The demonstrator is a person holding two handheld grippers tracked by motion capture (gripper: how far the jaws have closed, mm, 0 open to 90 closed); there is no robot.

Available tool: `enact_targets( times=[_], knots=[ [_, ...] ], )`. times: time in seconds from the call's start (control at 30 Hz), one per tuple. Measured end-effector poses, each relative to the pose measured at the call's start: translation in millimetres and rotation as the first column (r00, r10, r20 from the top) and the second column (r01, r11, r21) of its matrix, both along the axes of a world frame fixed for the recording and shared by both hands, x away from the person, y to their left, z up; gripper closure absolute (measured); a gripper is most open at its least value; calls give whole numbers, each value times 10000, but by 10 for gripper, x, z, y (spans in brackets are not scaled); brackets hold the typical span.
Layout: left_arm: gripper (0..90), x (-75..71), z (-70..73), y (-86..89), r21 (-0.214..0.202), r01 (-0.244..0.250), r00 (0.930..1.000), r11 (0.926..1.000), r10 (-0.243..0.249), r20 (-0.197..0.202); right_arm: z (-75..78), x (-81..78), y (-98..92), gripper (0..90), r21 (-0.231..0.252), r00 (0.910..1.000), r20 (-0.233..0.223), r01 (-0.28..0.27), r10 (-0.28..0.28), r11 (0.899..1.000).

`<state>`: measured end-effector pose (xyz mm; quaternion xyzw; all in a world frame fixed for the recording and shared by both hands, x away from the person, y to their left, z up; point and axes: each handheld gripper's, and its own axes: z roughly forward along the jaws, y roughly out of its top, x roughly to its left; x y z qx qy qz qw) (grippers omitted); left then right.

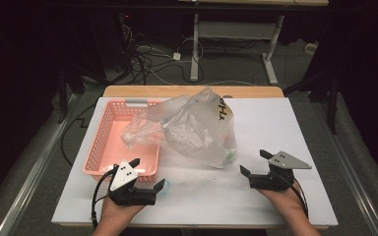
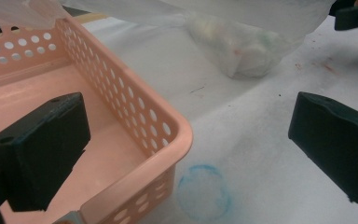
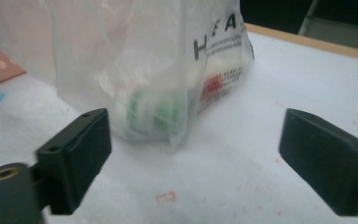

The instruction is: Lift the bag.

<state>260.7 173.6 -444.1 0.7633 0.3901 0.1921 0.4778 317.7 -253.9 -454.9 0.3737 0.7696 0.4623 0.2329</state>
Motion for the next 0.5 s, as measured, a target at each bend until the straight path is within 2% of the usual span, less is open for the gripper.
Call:
enact_targets(
  times=[0.07,0.13,0.2,0.3,0.4,0.5],
  knots=[
    [0,-1,-13,12,72,-14,10000,10000,14,26,-48,-31,-28,7,7,9999,-76,69,-68,10000],
    [0,-8,-29,24,94,-37,10000,9999,37,29,-89,-56,-80,0,194,9996,-215,191,-187,9996],
    [0,-7,-42,31,184,-78,10000,9998,78,1,-130,-89,-109,0,18,9995,-215,251,-250,9997],
    [0,-2,-59,44,50,-100,9999,9999,101,-135,-189,-105,-120,0,-142,9992,-345,216,-221,9997],
    [0,-2,-69,60,-72,-147,9997,9999,146,-213,-217,-93,-100,0,-364,9994,-287,189,-199,9992],
    [0,-3,-76,90,-126,-206,9995,9997,203,-259,-209,-98,-114,0,-222,9996,-197,215,-219,9995]
  ],
)
